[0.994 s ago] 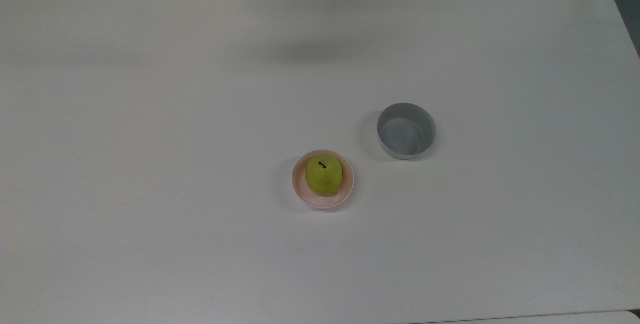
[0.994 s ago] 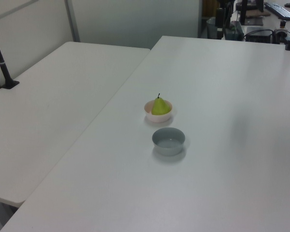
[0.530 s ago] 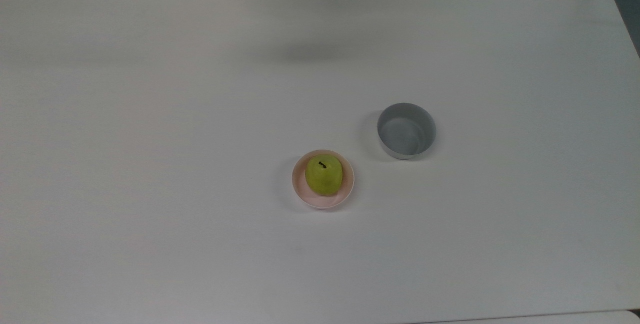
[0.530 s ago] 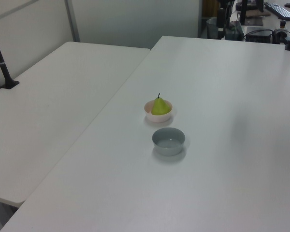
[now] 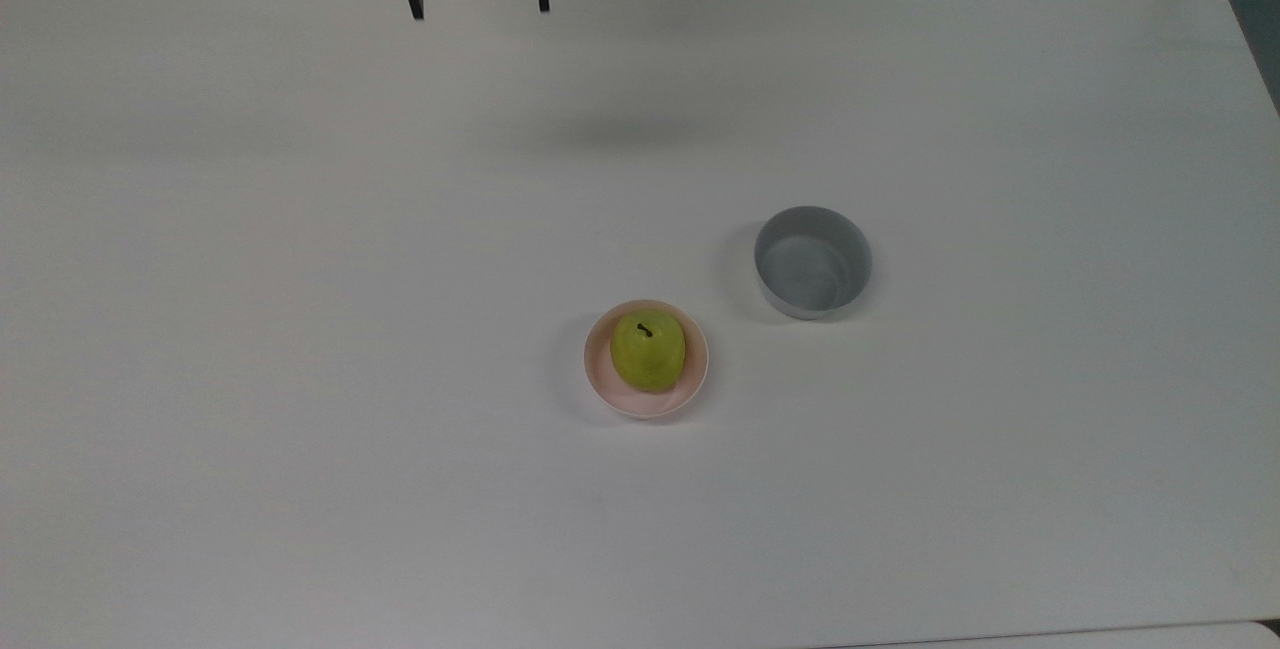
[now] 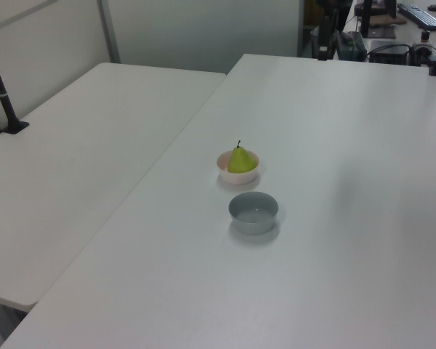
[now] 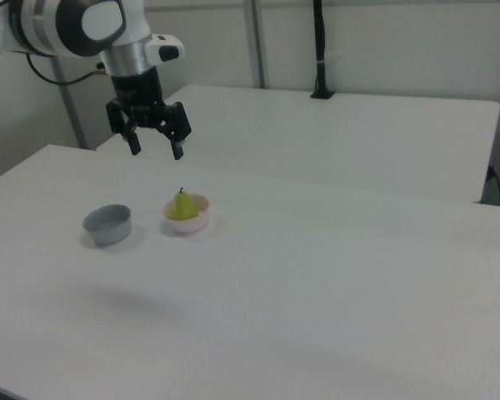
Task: Pick up a pear from the bowl
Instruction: 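Move the open gripper over the green pear in the pink bowl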
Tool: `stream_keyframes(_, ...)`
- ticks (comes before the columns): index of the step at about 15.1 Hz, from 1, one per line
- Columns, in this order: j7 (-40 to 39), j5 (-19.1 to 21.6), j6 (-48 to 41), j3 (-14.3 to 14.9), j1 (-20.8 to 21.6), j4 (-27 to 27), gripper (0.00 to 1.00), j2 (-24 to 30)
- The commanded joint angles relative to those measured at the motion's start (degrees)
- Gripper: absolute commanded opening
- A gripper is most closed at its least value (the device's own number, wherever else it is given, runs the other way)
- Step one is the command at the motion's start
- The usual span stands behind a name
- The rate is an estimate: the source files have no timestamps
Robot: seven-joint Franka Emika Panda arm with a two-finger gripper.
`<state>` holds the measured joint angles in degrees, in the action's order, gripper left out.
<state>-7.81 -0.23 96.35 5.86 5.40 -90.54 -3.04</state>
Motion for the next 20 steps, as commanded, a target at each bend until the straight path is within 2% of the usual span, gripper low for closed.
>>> stream_keyframes(1, -0.55, 1.02, 5.32, 0.20, 2.68, -0.60, 1.00, -3.10)
stream_keyframes(16, 5.25, 1.02, 30.37, 0.20, 9.01, -0.25, 1.00, -21.55)
stream_keyframes(20, 6.75, 0.23, 35.04, 0.20, 9.54, -0.25, 1.00, -24.38)
